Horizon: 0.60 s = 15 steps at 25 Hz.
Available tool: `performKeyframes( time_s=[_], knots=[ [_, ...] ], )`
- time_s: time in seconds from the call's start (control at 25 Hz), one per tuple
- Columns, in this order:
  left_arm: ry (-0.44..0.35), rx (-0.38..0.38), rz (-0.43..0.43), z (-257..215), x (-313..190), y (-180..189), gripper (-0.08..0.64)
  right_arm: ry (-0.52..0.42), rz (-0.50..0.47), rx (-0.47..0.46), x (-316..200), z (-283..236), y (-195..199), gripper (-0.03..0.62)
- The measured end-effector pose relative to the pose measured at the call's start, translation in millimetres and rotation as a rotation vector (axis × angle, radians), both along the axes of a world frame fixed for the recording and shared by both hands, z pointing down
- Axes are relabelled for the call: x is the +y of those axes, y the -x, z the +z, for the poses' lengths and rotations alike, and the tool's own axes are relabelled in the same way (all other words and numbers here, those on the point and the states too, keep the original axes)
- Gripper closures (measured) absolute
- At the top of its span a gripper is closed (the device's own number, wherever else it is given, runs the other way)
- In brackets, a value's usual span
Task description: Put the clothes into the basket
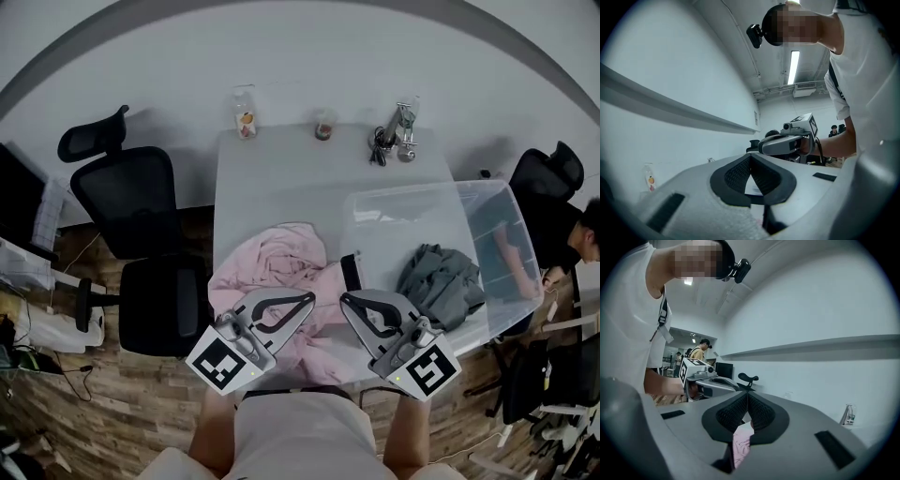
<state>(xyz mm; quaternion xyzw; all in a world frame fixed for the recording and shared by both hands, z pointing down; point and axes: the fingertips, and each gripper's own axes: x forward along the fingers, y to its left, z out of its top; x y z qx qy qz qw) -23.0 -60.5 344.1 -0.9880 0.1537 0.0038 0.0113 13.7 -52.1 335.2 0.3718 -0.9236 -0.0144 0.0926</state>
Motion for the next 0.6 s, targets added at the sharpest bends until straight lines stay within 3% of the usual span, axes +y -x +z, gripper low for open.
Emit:
performKeyframes(
  time_s=[0.2, 0.4, 0.6],
  knots=[
    [0.001, -0.022, -0.067, 5.5, -3.3, 37.8, 0.555, 0.021, -0.050, 0.049, -6.3, 9.6, 35.2, 0.584],
    [-0.047, -0.046, -0.104, 10.1, -3.9, 62.2, 0.555, 0.051, -0.084, 0.123, -12.2, 25.1, 63.6, 0.584],
    [-0.058, -0.073, -0.135, 20.0, -8.5, 82.8, 0.555, 0.065, -0.109, 0.227, -22.6, 44.2, 85.5, 0.575]
  ],
)
